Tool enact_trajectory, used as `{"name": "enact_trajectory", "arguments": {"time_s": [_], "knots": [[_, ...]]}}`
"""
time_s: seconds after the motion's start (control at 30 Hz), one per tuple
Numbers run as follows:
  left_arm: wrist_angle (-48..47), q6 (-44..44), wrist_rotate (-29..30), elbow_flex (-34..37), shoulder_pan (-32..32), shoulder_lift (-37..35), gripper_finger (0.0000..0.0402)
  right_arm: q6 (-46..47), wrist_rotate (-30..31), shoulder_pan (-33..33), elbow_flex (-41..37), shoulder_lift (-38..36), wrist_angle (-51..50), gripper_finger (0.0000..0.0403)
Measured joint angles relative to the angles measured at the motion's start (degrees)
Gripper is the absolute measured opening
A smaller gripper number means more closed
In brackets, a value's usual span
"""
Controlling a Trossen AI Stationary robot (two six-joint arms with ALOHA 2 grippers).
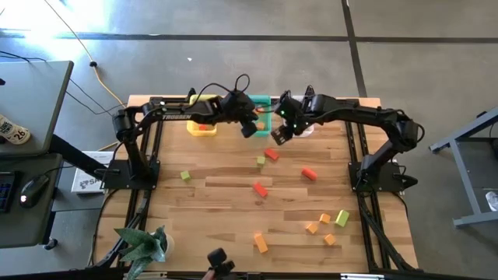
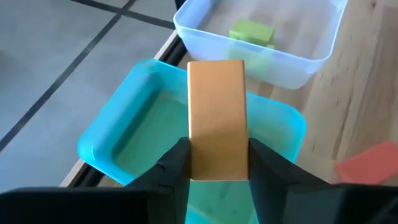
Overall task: Sort & place blocks by color
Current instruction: Put the yellow block into the green bin
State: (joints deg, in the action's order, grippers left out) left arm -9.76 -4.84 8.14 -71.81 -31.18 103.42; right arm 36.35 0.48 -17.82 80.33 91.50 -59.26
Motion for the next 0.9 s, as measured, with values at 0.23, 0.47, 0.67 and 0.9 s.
{"name": "enact_trajectory", "arguments": {"time_s": [0.23,0.47,0.67,0.9], "knots": [[0.0,-3.3,0.0,0.0,0.2,0.0,0.0204,12.5,-3.4,6.6,-5.1,0.0,-3.7,0.0144],[-0.4,-4.4,-0.7,0.0,1.3,0.0,0.0222,28.1,-3.1,15.5,-7.1,0.0,-5.8,0.0144],[-2.9,-2.5,-5.2,0.0,2.5,-0.3,0.0224,41.0,-0.5,24.3,-7.1,0.0,-7.3,0.0144],[-5.5,-1.4,-8.0,0.0,5.2,-0.3,0.0224,52.9,-0.2,34.4,-7.1,0.0,-13.6,0.0144]]}}
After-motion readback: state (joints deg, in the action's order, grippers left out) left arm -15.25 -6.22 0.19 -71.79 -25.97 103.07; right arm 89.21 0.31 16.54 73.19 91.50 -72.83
